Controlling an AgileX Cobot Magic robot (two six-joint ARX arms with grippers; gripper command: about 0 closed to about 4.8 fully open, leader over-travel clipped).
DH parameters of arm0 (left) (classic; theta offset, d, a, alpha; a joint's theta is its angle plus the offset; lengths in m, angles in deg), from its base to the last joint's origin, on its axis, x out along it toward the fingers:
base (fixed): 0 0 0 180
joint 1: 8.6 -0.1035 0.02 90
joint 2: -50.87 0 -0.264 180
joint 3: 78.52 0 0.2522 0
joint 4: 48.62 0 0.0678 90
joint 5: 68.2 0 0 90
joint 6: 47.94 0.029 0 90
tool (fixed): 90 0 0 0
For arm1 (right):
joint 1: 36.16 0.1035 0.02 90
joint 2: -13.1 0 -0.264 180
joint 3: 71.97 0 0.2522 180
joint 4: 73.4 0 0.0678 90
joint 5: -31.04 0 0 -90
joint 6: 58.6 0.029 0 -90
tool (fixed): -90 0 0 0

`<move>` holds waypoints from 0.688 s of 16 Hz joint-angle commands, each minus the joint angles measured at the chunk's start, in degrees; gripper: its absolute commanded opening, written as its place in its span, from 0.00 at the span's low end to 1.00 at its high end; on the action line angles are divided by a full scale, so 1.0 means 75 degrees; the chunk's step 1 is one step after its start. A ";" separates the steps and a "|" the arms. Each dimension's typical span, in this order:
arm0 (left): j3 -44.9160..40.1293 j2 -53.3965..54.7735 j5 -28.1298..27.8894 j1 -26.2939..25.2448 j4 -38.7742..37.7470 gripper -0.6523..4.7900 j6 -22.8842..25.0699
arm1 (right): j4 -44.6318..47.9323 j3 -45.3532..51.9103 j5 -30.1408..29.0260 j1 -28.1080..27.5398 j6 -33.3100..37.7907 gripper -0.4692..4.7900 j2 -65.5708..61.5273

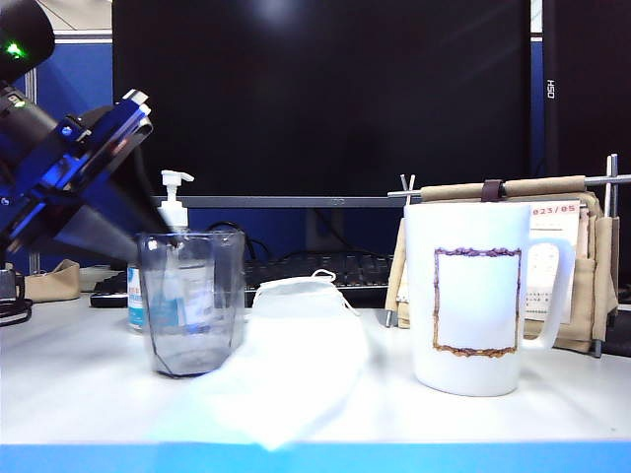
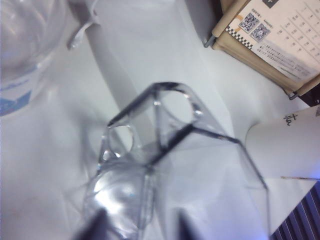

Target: Swap the positions of the transparent plastic cup and the white ceramic cup.

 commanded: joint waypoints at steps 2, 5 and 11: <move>0.0041 -0.0017 0.0067 0.0006 0.0262 0.12 -0.0012 | -0.0102 -0.0035 -0.0035 0.0006 -0.0029 0.37 0.0038; 0.0111 -0.0017 0.0073 0.0006 0.0300 0.11 -0.0015 | -0.0297 -0.0035 -0.0032 0.0006 -0.0189 0.37 0.0026; 0.0871 -0.0227 -0.0901 0.0009 -0.1769 0.11 0.0944 | -0.1728 0.0122 0.0050 0.0061 -0.0941 0.54 -0.0979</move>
